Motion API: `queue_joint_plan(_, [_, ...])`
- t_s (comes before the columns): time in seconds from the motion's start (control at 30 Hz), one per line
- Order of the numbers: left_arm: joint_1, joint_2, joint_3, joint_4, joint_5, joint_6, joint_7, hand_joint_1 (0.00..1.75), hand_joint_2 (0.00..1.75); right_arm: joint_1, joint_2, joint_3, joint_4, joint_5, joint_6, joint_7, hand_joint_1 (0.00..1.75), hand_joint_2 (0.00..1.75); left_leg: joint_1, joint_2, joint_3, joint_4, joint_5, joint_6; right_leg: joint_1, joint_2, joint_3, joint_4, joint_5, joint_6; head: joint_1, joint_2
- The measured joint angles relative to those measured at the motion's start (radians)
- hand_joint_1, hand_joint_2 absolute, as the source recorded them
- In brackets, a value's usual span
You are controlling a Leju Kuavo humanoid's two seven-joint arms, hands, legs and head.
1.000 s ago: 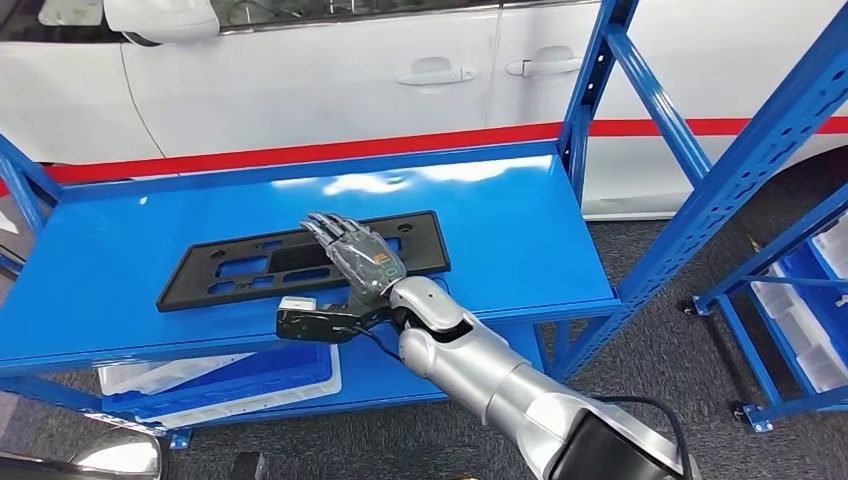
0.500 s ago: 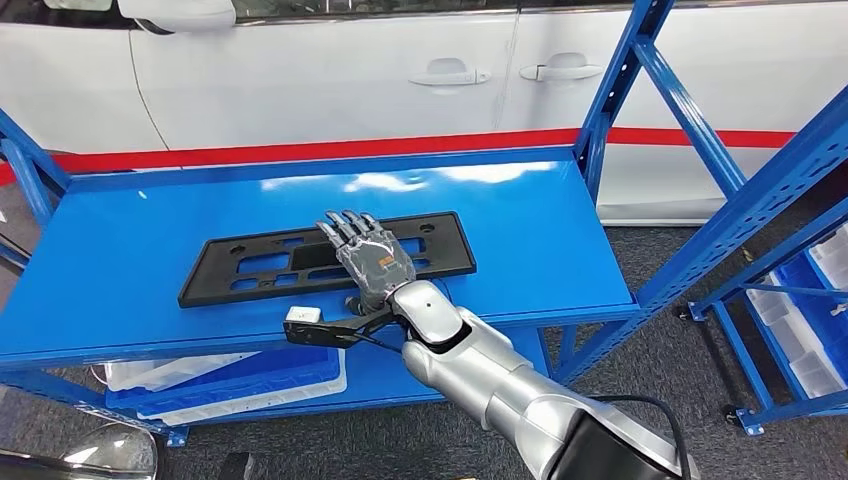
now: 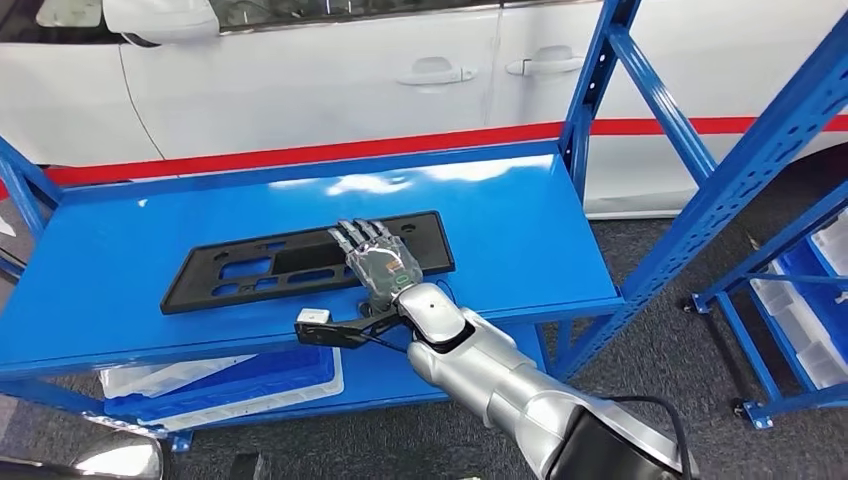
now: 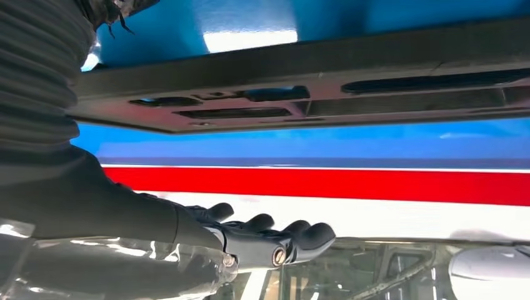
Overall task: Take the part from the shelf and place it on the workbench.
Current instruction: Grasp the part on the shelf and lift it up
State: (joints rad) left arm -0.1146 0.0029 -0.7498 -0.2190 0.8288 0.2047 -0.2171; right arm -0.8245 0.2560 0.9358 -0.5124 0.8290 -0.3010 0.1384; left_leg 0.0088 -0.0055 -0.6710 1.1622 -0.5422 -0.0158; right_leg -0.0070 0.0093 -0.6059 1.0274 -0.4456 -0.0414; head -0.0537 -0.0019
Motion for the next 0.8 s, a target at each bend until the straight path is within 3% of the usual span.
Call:
queue_joint_plan(0.07, [0.0,0.0,-0.001,0.0,0.0,0.001,0.001,0.0,0.0,0.002,0.0,0.0,0.008,0.002,0.012,0.007,0.0,1.75,0.005,0.0,-0.049,0.102,-0.034,-0.009,0.0,-0.001,-0.001,0.001,-0.001,-0.002,-0.001,0.0])
queue_joint_plan(0.1, [0.001,0.0,-0.001,0.0,0.0,0.003,0.003,0.0,0.0,0.003,0.0,0.0,0.012,0.004,0.018,0.012,0.0,1.75,0.007,0.0,-0.055,0.112,-0.026,-0.011,0.0,0.0,-0.001,0.002,-0.001,-0.002,-0.001,0.0])
queue_joint_plan(0.13, [0.001,0.001,-0.001,0.0,0.0,0.004,0.004,0.0,0.0,0.004,0.0,0.0,0.017,0.007,0.019,0.016,0.0,1.75,0.008,0.0,-0.042,0.083,-0.001,-0.011,0.0,0.001,0.0,0.003,-0.002,-0.001,-0.001,0.0])
queue_joint_plan(0.23, [-0.001,0.003,-0.002,0.0,0.001,0.009,0.005,0.0,0.0,0.005,-0.001,0.0,0.028,0.023,0.018,0.03,0.0,1.75,0.007,0.0,0.046,-0.102,0.084,-0.004,0.001,0.004,0.0,0.005,-0.004,0.006,-0.001,0.0])
queue_joint_plan(0.3, [-0.003,0.003,-0.005,0.0,0.001,0.012,0.006,0.0,0.0,0.005,-0.004,0.0,0.034,0.036,0.011,0.047,0.0,1.75,0.003,-0.002,0.068,-0.15,0.089,0.006,0.003,0.005,-0.002,0.004,-0.003,0.015,0.0,0.0])
queue_joint_plan(0.4, [-0.002,0.002,-0.007,0.0,0.005,0.018,0.008,0.0,0.0,0.005,-0.012,0.0,0.044,0.056,-0.019,0.08,0.0,1.75,0.005,-0.002,0.07,-0.158,0.095,0.024,0.004,0.004,-0.006,0.008,-0.009,0.032,0.0,0.0])
queue_joint_plan(0.47, [-0.001,0.0,-0.007,0.0,0.008,0.021,0.008,0.0,0.0,0.004,-0.018,0.0,0.049,0.068,-0.04,0.099,0.0,1.75,0.009,0.001,0.074,-0.166,0.1,0.036,0.005,0.002,-0.034,0.069,-0.048,0.04,0.003,0.0])
queue_joint_plan(0.53, [-0.002,-0.001,-0.008,0.0,0.009,0.023,0.008,0.0,0.0,0.006,-0.026,0.0,0.054,0.079,-0.056,0.114,0.0,1.75,0.006,0.002,0.074,-0.166,0.099,0.043,0.003,0.001,-0.093,0.194,-0.106,0.044,0.005,0.0])
queue_joint_plan(0.57, [-0.002,-0.001,-0.008,0.0,0.01,0.023,0.009,0.0,0.0,0.008,-0.03,0.0,0.058,0.084,-0.063,0.121,0.0,1.75,0.005,0.003,0.074,-0.165,0.098,0.045,0.002,0.0,-0.119,0.247,-0.121,0.046,0.005,0.0])
queue_joint_plan(0.6, [-0.001,-0.001,-0.008,0.0,0.011,0.023,0.009,0.0,0.0,0.011,-0.033,0.0,0.061,0.088,-0.069,0.127,0.0,1.75,0.005,0.002,0.074,-0.163,0.097,0.046,0.001,0.0,-0.131,0.269,-0.119,0.046,0.006,0.0])
queue_joint_plan(0.63, [0.0,-0.002,-0.008,0.0,0.011,0.023,0.009,0.0,0.0,0.012,-0.037,0.0,0.064,0.09,-0.075,0.134,0.0,1.75,0.005,0.002,0.074,-0.161,0.096,0.046,0.0,0.0,-0.125,0.254,-0.099,0.046,0.006,0.0])
queue_joint_plan(0.73, [0.001,-0.002,-0.01,0.0,0.011,0.022,0.011,0.0,0.0,0.009,-0.042,-0.004,0.07,0.094,-0.093,0.148,0.0,1.75,0.004,-0.001,0.071,-0.146,0.087,0.037,-0.001,0.0,-0.044,0.081,-0.017,0.038,0.006,0.0])
queue_joint_plan(0.8, [0.0,-0.002,-0.013,0.0,0.011,0.021,0.012,0.0,0.0,0.009,-0.046,-0.007,0.074,0.097,-0.105,0.155,0.83,1.75,0.001,-0.002,0.064,-0.138,0.083,0.028,0.001,0.002,-0.018,0.026,-0.008,0.032,0.004,0.0])
